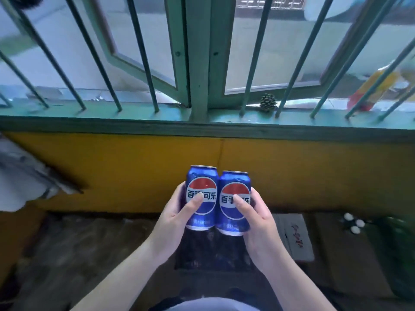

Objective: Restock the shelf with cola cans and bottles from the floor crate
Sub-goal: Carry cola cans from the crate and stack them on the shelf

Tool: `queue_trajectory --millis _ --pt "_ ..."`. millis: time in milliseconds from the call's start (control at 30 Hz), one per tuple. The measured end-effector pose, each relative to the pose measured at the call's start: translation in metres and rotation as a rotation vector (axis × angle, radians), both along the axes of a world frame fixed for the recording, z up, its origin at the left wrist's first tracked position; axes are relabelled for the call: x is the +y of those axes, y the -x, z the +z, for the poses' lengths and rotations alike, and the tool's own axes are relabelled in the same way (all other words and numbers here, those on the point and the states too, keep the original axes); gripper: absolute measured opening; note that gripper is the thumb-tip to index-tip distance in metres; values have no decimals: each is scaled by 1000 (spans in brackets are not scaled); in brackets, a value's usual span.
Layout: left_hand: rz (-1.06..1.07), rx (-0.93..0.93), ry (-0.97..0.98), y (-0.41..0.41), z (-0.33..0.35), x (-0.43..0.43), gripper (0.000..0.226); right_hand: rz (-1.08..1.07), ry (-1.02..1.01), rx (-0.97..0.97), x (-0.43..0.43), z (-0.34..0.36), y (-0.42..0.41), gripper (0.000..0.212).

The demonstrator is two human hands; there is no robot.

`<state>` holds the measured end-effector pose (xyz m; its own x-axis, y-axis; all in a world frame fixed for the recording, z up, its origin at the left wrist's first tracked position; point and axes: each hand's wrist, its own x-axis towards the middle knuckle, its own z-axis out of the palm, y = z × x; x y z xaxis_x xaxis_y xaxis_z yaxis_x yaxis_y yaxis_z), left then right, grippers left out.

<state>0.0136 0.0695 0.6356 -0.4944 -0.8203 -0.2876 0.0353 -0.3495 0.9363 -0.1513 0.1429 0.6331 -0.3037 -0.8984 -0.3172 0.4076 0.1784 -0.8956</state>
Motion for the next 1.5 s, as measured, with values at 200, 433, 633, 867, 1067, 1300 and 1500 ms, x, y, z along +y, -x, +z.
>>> queue_trajectory --millis 200,433,633,867,1067,1300,1500 --pt "299 -26 65 21 15 30 91 218 55 -54 -7 8 38 50" --pt "620 -24 91 39 32 85 77 472 41 -109 -7 13 54 57" --pt "860 -18 198 2 60 145 74 729 114 -88 3 44 5 63" --pt "1161 24 288 -66 67 251 53 1039 186 -39 64 68 -88 71" --pt "1388 51 308 -134 61 364 51 1289 207 -17 143 65 -187 58" --pt "1702 10 337 -199 60 503 83 1623 284 16 247 67 -302 56" --pt "1958 -96 373 -223 51 598 61 1935 436 8 327 72 -374 48"
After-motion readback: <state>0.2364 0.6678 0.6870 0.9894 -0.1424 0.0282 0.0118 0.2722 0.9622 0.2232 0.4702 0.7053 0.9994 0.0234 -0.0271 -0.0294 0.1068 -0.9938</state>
